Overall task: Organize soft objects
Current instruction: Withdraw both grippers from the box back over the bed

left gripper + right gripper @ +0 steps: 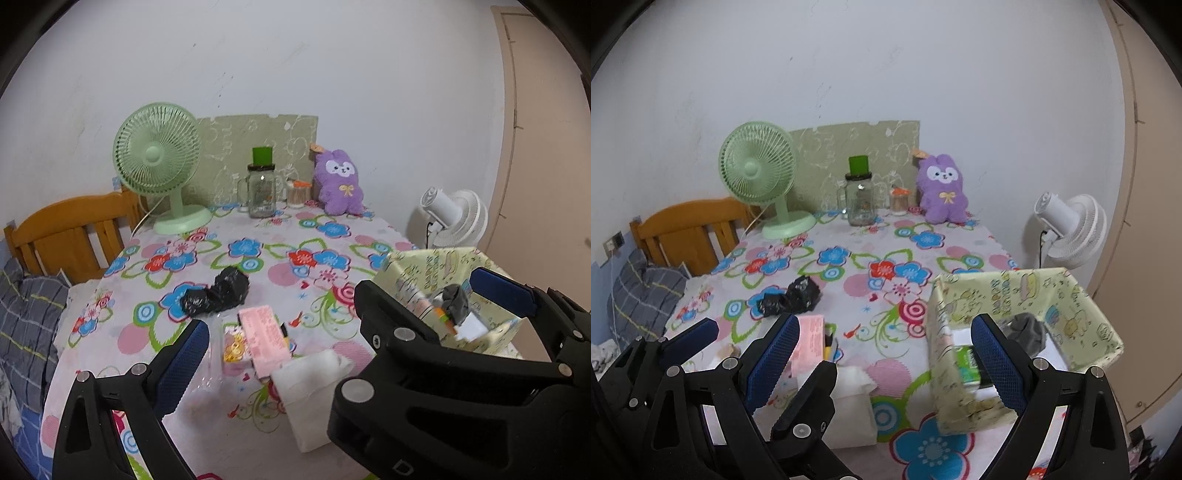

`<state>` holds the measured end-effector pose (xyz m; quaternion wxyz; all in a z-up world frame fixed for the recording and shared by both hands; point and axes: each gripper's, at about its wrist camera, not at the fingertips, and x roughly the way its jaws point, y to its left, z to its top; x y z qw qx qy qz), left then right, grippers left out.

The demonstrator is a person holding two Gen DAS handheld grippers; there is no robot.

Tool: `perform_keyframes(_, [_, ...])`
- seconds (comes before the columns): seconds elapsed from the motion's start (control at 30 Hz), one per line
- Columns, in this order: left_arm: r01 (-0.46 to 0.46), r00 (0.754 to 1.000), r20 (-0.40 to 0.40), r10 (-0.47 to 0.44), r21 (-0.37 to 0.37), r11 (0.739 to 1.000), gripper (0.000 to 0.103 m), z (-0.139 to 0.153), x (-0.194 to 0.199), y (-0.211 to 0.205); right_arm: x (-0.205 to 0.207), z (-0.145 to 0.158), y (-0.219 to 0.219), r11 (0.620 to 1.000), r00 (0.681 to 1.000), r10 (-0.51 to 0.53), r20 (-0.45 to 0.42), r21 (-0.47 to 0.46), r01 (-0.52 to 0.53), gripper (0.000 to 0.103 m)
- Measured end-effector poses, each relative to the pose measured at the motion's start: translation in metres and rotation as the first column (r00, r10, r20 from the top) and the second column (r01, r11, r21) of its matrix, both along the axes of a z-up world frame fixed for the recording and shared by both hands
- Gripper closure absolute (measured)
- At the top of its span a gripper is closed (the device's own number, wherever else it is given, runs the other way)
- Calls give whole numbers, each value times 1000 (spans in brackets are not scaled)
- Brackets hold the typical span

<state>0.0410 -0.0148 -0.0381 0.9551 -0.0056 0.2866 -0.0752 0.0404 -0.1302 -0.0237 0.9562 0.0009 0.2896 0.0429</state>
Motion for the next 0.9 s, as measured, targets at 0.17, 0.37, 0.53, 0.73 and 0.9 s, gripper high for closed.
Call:
perform_keyframes(0.17, [-24, 999, -31, 24, 4, 1000, 4, -14, 0, 8, 3, -15, 9, 1000, 999, 28, -26, 12, -27, 7])
perform_keyframes(0.37, [-40, 996, -73, 40, 8, 999, 4, -31, 4, 17, 9, -34, 20, 998, 997, 56, -61, 22, -55, 8])
perform_keyframes(0.53, [-52, 994, -97, 52, 11, 999, 4, -41, 4, 25, 11, -45, 30, 997, 994, 73, -76, 24, -71, 8])
perform_keyframes(0.73, [-73, 987, -144, 75, 18, 997, 4, -58, 8, 34, 18, -63, 41, 995, 986, 103, -130, 22, -101, 9])
perform_keyframes(0.9, [-86, 979, -181, 90, 28, 996, 6, -73, 15, 40, 27, -82, 48, 993, 974, 115, -196, 31, -112, 10])
